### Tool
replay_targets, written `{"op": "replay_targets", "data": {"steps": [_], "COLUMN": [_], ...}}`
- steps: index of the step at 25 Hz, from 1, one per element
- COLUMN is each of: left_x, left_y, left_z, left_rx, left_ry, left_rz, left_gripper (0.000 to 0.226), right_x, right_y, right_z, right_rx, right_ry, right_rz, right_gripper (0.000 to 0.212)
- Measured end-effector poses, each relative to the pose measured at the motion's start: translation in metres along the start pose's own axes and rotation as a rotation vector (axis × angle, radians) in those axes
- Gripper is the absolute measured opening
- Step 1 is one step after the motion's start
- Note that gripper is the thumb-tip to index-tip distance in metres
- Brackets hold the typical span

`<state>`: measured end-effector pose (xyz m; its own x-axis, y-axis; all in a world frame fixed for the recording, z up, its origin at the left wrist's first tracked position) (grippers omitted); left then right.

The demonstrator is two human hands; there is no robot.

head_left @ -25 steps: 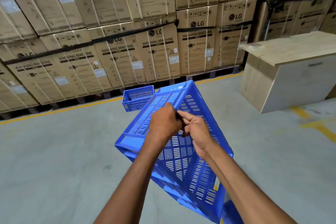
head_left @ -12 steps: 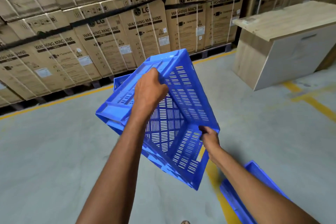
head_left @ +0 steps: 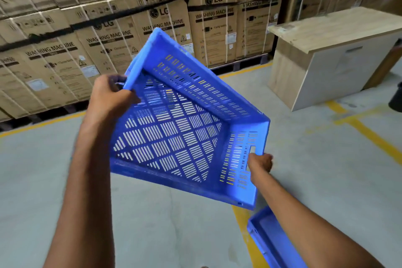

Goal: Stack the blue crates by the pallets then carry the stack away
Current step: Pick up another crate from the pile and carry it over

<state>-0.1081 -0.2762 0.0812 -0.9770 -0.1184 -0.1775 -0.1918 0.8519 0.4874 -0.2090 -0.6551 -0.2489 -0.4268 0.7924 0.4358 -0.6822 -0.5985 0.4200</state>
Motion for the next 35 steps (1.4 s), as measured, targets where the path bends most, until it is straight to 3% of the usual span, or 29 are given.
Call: {"op": "replay_targets", "data": {"steps": [6, 10, 13, 16, 19, 23, 35], "left_x": [-0.035, -0.099, -0.149, -0.186, -0.212, -0.234, -0.286], "left_y": [0.019, 0.045, 0.059, 0.066, 0.069, 0.075, 0.055], "left_z": [0.067, 0.15, 0.201, 0.224, 0.252, 0.275, 0.272], "left_rx": [0.03, -0.031, -0.122, -0.167, -0.147, -0.162, -0.294], "left_ry": [0.184, 0.32, 0.378, 0.401, 0.43, 0.461, 0.564], "left_rz": [-0.092, -0.176, -0.161, -0.114, -0.085, -0.19, -0.214], "left_gripper": [0.024, 0.036, 0.032, 0.015, 0.023, 0.024, 0.012], "right_x": [-0.038, -0.045, -0.045, -0.038, -0.03, -0.029, -0.076], "right_y": [-0.056, -0.124, -0.173, -0.2, -0.214, -0.242, -0.301], "right_z": [0.035, 0.113, 0.184, 0.242, 0.286, 0.336, 0.407], "right_rx": [0.014, -0.058, -0.008, 0.061, 0.111, 0.204, 0.327], "right_ry": [-0.007, 0.101, 0.242, 0.321, 0.377, 0.484, 0.535], "right_rz": [0.452, 0.554, 0.634, 0.673, 0.682, 0.596, 0.609], "right_gripper": [0.02, 0.004, 0.022, 0.028, 0.029, 0.029, 0.027]}}
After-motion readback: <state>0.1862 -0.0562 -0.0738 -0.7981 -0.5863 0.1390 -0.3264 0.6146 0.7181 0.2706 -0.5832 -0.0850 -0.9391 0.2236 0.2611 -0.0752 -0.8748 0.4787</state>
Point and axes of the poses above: each hand's wrist, its own x-axis away from the middle knuckle, its own y-axis out of the back of the hand, z = x × y, the point moved 7 cm from there along -x, towards the middle knuckle, and after that the axes turned 2 degrees about x, right-handed, at the moved point
